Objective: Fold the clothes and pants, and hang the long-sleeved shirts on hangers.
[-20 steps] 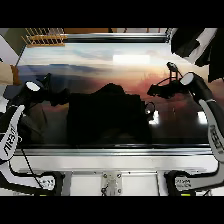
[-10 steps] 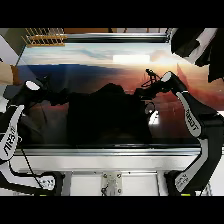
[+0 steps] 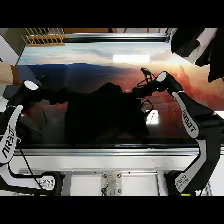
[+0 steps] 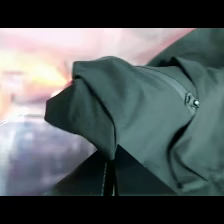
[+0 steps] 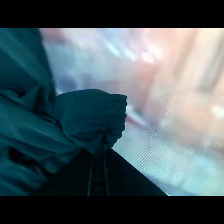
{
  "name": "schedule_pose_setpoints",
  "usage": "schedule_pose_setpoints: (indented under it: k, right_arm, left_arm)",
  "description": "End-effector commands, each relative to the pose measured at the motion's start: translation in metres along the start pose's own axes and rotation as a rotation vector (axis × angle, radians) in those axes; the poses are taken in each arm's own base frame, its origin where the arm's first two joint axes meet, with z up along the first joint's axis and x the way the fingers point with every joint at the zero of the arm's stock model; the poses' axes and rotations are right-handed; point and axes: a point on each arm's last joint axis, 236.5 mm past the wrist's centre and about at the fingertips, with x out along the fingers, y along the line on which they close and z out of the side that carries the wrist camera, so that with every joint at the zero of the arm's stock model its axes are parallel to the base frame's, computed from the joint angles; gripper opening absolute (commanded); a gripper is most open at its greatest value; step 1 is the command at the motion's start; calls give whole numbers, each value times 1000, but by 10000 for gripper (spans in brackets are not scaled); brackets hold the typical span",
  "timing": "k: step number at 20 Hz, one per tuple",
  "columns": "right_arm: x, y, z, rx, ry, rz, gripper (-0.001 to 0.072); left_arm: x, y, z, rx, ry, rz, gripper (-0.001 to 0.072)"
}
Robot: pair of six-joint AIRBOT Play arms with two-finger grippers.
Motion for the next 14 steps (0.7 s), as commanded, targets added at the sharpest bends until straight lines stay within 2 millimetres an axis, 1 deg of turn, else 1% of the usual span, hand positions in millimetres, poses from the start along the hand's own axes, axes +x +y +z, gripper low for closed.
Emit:
schedule_pose_setpoints:
  k: [1, 2, 3, 4, 5, 6, 7, 8, 9, 10, 11, 12, 14]
  right_arm:
    - [-85, 27, 54, -123, -200, -62, 21]
    - [-127, 47, 71, -165, -284, -67, 21]
    - [-174, 74, 83, -215, -379, -70, 21]
    - [-222, 102, 90, -266, -473, -69, 21]
    - [-265, 129, 90, -311, -554, -68, 21]
    - [-305, 155, 84, -348, -629, -54, 21]
    - [-344, 181, 73, -385, -702, -41, 21]
    - [-381, 203, 59, -419, -771, -38, 21]
    - [-411, 221, 44, -442, -831, -34, 22]
    - [-440, 238, 28, -467, -888, -31, 21]
    - [-464, 252, 13, -483, -936, -25, 21]
    - [-485, 264, -4, -484, -980, -11, 21]
    - [-515, 283, -32, -474, -1040, 21, 21]
  left_arm:
    - [-76, -42, 53, 89, -241, -34, 10]
    - [-119, -68, 70, 142, -339, -57, 9]
    - [-171, -100, 82, 208, -449, -84, 10]
    - [-223, -130, 86, 273, -557, -108, 10]
    - [-280, -163, 84, 341, -676, -136, 10]
    - [-329, -191, 74, 402, -777, -162, 10]
    - [-375, -216, 58, 458, -874, -187, 10]
    - [-422, -237, 38, 507, -975, -210, 10]
    - [-458, -253, 17, 549, -1052, -229, 10]
    - [-492, -268, -9, 591, -1122, -247, 10]
    - [-516, -277, -30, 621, -1176, -260, 10]
    - [-535, -284, -50, 647, -1221, -272, 10]
    - [-565, -293, -83, 684, -1295, -290, 10]
